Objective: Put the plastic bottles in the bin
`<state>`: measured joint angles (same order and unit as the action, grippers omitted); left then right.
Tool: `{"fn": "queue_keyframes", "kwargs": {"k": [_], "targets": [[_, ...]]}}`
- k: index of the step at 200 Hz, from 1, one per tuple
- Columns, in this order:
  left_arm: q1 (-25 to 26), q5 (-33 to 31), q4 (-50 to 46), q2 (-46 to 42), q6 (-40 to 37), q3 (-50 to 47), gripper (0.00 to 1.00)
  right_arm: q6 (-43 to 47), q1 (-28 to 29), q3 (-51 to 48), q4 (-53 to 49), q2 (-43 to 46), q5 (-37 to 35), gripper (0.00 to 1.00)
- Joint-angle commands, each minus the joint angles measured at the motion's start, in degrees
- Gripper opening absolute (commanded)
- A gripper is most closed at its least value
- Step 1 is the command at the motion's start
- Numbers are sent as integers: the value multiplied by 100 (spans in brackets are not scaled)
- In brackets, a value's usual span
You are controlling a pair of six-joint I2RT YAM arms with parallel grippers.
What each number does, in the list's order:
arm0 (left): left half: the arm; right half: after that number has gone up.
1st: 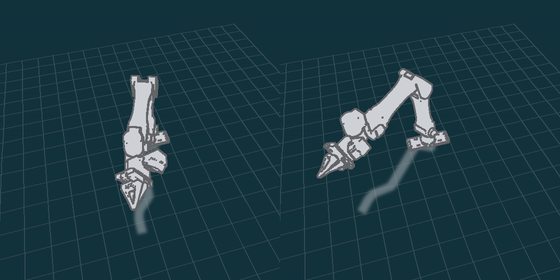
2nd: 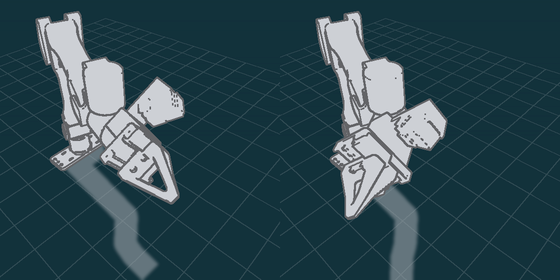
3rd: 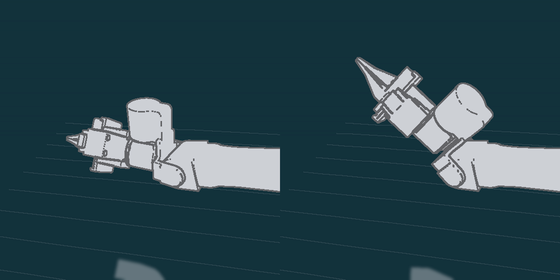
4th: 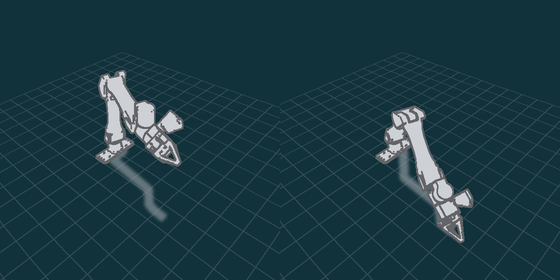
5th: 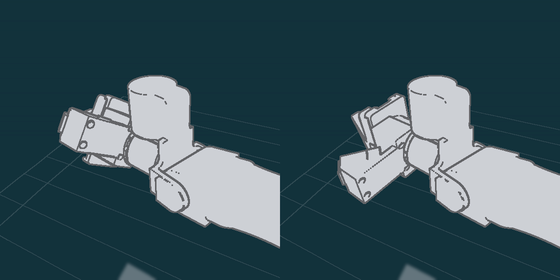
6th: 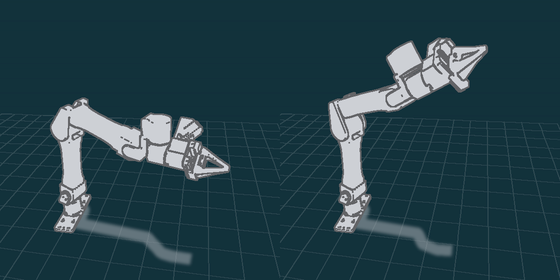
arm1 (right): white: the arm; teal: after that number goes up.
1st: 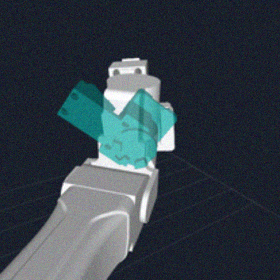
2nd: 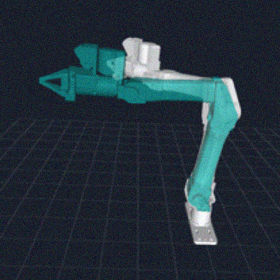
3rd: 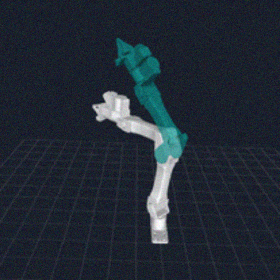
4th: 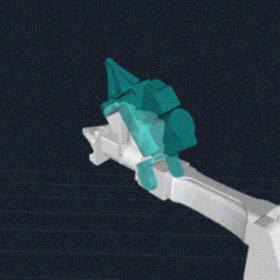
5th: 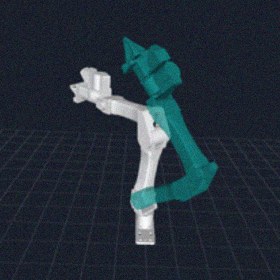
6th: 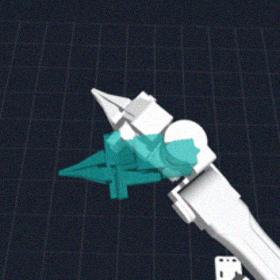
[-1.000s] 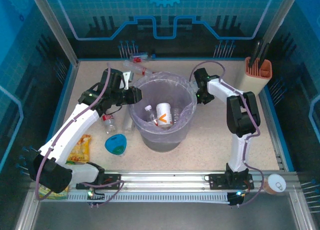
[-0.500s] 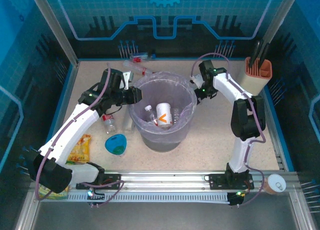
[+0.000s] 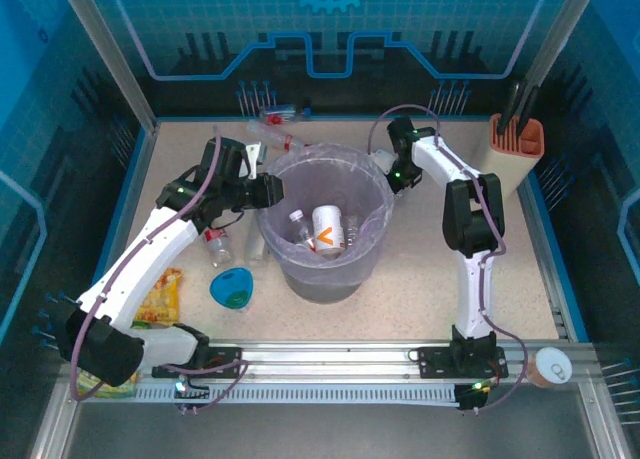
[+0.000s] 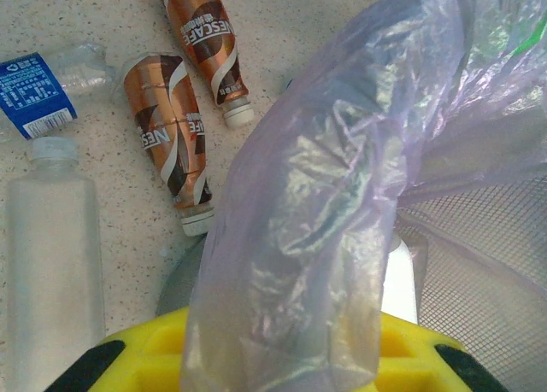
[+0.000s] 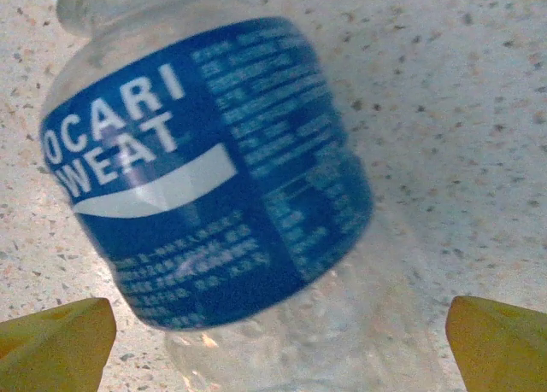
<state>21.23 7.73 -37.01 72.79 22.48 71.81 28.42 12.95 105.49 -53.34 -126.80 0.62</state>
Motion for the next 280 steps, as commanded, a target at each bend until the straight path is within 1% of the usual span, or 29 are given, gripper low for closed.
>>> {"fn": "queue_keyframes", "kwargs": {"k": [1,17,30,35,73,97,134,178,194,222,239,261,270,280], "targets": [[10,-237,-366,48,-38,-166,26,4,22,76,-188,-44,338,95],[7,-212,-343,76,-33,-141,26,-63,-10,48,-173,-30,394,87],[12,-210,-341,96,-40,-117,26,-115,-21,-21,-101,22,394,71],[12,-195,-355,110,-42,-108,26,-122,-33,-49,-83,39,411,68],[12,-219,-368,108,-50,-101,26,-162,-103,-156,-27,185,381,65],[8,-219,-351,86,-42,-114,26,-283,-184,-159,-62,302,514,54],[10,-227,-363,38,-37,-148,26,-692,-373,-168,-218,577,598,52],[12,-215,-364,29,-51,-158,26,-1200,-694,-292,-267,1266,929,52],[12,-202,-345,12,-38,-151,25,-1532,-841,-314,-267,1540,1029,51],[12,-180,-381,-26,-23,-158,25,-2361,-1080,-121,-571,2017,1121,51],[12,-107,-384,-53,3,-160,25,-2669,-1121,16,-800,2307,1148,51],[14,-59,-355,-69,18,-174,20,-3042,-1170,296,-1143,2660,1107,51],[16,-64,-359,-72,20,-179,20,-3196,-1190,417,-1281,2794,1135,50],[35,-194,-485,-16,-31,-123,19,-3315,-1206,554,-1393,2923,1319,47]]}}
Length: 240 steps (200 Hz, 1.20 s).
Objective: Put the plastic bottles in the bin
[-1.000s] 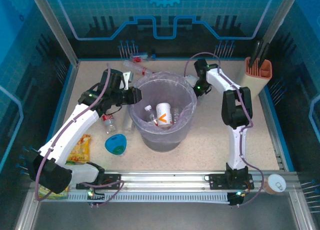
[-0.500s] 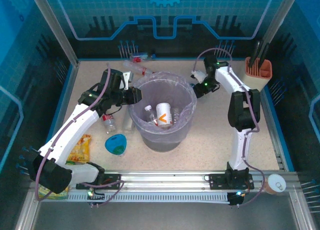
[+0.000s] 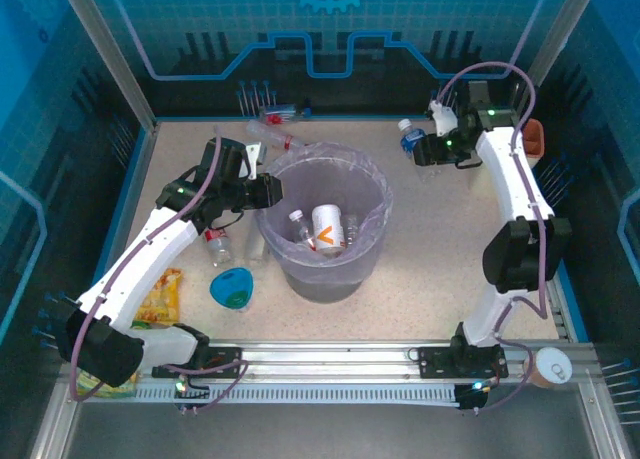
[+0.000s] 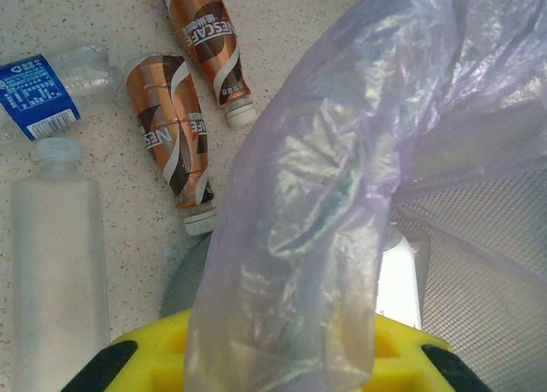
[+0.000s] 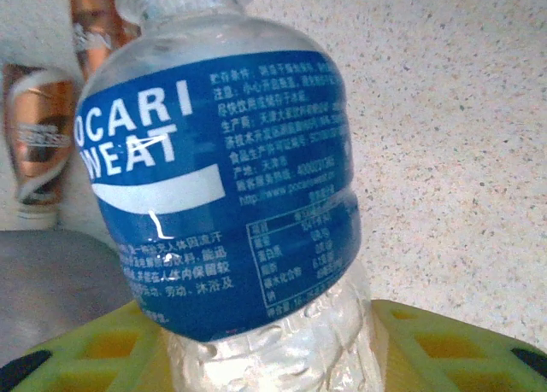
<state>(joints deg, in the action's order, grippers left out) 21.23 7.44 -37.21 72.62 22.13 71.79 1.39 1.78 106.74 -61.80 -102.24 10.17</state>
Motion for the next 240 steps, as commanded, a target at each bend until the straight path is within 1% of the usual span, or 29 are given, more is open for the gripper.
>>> {"fn": "queue_keyframes", "kwargs": {"k": [1,11,26,44,63,75,87,120,134,150,178,204,240], "targets": [[41,-178,-481,8,-6,-112,19,-621,-90,445,-558,476,381,47],[71,-267,-558,70,-84,-70,19,-775,-79,598,-694,573,550,45],[82,-188,-497,94,-88,-77,18,-935,-52,859,-900,679,730,45],[107,-104,-388,90,-42,-90,13,-1071,37,1146,-1081,823,787,44],[171,-128,-326,125,-50,-42,12,-1285,155,1410,-1154,956,950,41],[211,-137,-310,158,-51,-3,10,-1430,291,1572,-1189,1011,1065,39],[247,-157,-281,184,-22,29,8,-1570,509,1753,-1233,1034,1120,38],[367,-199,-146,250,96,72,3,-1896,1400,2279,-1439,991,1136,36],[387,-225,-84,296,187,97,0,-2090,1788,2355,-1455,963,1113,35],[395,-272,-19,364,326,109,0,-2319,2222,2328,-1459,913,1135,34],[408,-286,171,487,613,163,0,-2585,2915,2092,-1532,774,884,34],[468,-403,269,544,735,235,0,-2742,3350,1935,-1865,642,7,34],[505,-506,264,595,809,306,0,-3065,3738,1297,-1808,532,-118,35]]}}
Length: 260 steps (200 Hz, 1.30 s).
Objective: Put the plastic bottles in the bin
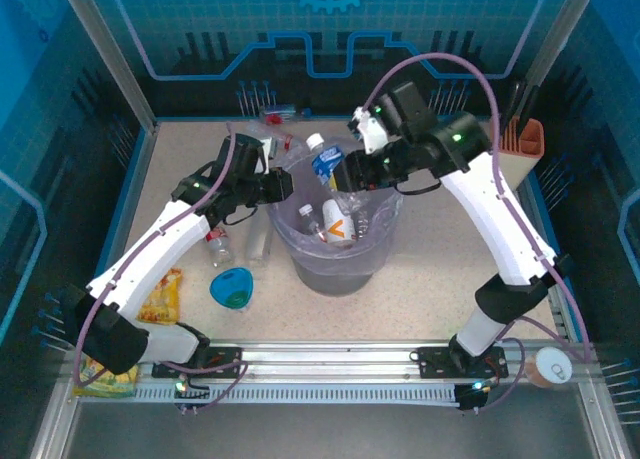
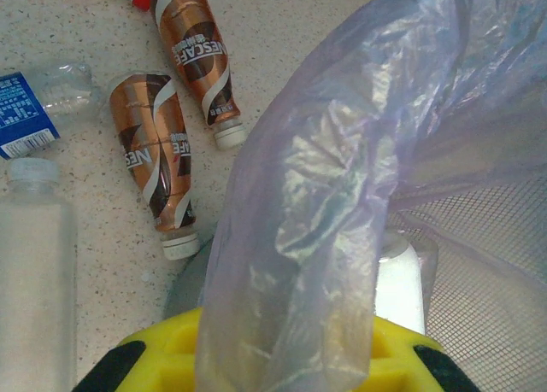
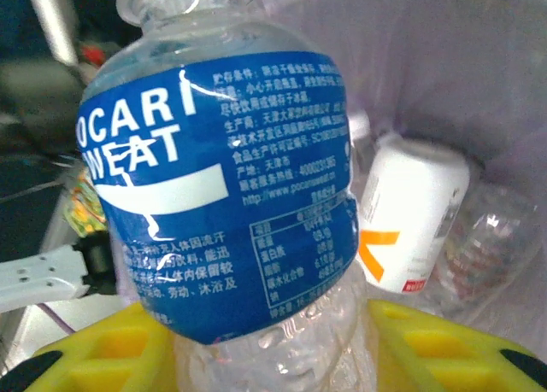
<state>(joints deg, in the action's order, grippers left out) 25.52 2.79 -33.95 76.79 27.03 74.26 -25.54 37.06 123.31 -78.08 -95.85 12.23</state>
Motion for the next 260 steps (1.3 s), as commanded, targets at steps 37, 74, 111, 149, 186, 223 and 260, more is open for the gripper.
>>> {"fn": "queue_keyframes", "kwargs": {"k": [37,74,111,149,186,223,260], "targets": [[110,-112,-63,159,270,49,0,-575,323,-737,-194,-255,-548,37],[111,-77,-76,174,185,47,0,-765,348,-1552,564,-244,-31,43],[109,-57,-88,153,111,34,0,-874,319,-1937,1073,-200,-20,56],[111,-50,-105,153,62,-4,0,-637,237,-1674,875,-262,-64,84],[111,-41,-158,123,7,-30,0,-452,165,-1635,758,-353,-248,81],[114,-68,-171,34,-1,-77,0,-471,243,-1910,1221,-550,-239,64],[118,-51,-153,-23,14,-134,0,-428,324,-2176,1320,-884,-389,55]]}}
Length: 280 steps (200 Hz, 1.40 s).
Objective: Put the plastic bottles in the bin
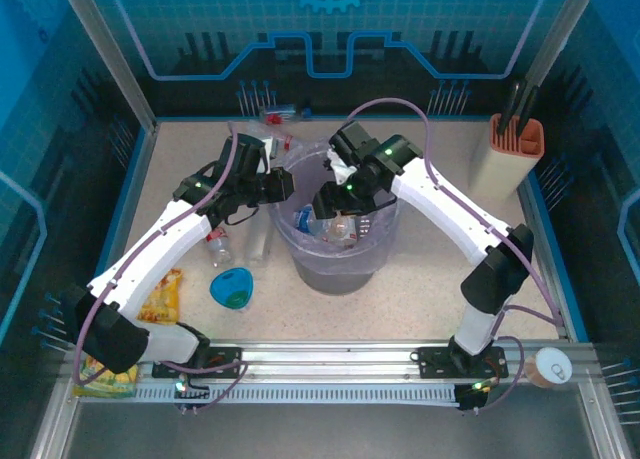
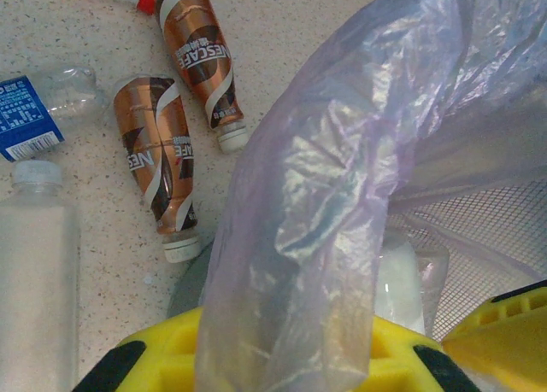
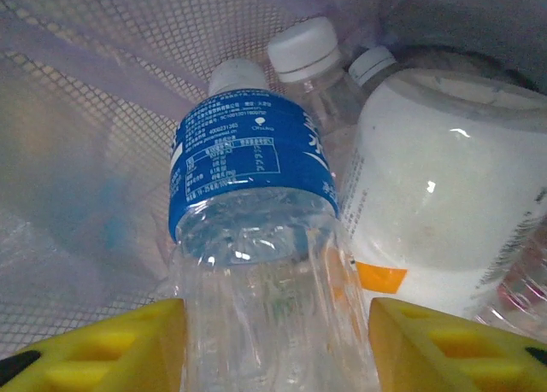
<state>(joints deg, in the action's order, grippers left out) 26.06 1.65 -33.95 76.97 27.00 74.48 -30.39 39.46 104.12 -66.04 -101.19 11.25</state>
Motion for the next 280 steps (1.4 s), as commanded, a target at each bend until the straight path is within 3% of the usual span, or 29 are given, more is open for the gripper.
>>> {"fn": "queue_keyframes", "kwargs": {"k": [1,40,68,98,123,154,202,244,280], "targets": [[60,63,-154,-46,16,-163,0,58,95,-263,117,-354,-281,54],[61,76,-130,-85,17,-217,0,1,168,-150,79,-186,-173,55],[60,124,-115,-112,7,-214,0,145,13,455,-312,33,-413,76],[65,120,-213,-103,-61,-148,0,396,-211,1192,-927,129,-819,90],[65,116,-287,-86,-115,-76,0,634,-407,1805,-1111,236,-876,93],[71,177,-380,64,-147,94,0,761,-673,2401,-980,364,-350,95],[432,302,-221,553,-144,467,0,732,-2303,1615,-1050,1190,-171,95],[756,371,99,1307,-118,1004,0,1114,-3712,1165,-1751,1698,88,100],[1050,569,217,2267,-177,1954,0,1288,-4404,251,-1702,2300,432,100]]}}
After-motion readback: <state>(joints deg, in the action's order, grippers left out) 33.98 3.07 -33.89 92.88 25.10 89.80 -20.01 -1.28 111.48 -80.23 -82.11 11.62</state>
